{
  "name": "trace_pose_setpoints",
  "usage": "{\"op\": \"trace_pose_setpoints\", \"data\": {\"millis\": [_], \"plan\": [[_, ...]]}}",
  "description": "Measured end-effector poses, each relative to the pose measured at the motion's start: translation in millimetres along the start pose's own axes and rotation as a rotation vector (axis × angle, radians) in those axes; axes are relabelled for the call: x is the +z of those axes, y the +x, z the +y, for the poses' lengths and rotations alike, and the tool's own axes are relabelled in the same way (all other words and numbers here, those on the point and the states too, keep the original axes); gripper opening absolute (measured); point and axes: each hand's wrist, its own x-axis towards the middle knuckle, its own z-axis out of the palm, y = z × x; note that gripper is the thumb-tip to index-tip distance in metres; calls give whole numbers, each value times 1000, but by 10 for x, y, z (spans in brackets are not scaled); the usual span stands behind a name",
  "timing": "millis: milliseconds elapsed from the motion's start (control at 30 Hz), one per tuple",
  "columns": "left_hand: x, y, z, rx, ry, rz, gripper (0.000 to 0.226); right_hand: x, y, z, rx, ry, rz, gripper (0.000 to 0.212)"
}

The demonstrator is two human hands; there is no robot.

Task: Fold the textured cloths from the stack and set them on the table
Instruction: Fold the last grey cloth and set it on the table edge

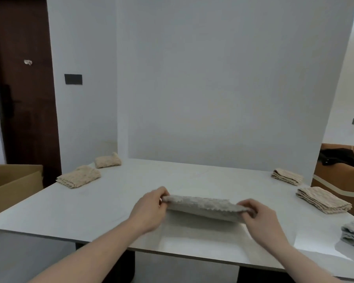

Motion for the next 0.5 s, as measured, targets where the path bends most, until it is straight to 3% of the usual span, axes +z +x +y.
{"op": "trace_pose_setpoints", "data": {"millis": [267,367,500], "plan": [[-849,456,530,110,-295,273,10,-598,571,-832,-102,206,261,5],[-976,562,630,98,-315,306,12,-691,687,-970,-120,202,289,10],[-840,631,551,8,-224,238,17,-618,762,-874,-71,111,196,25]]}}
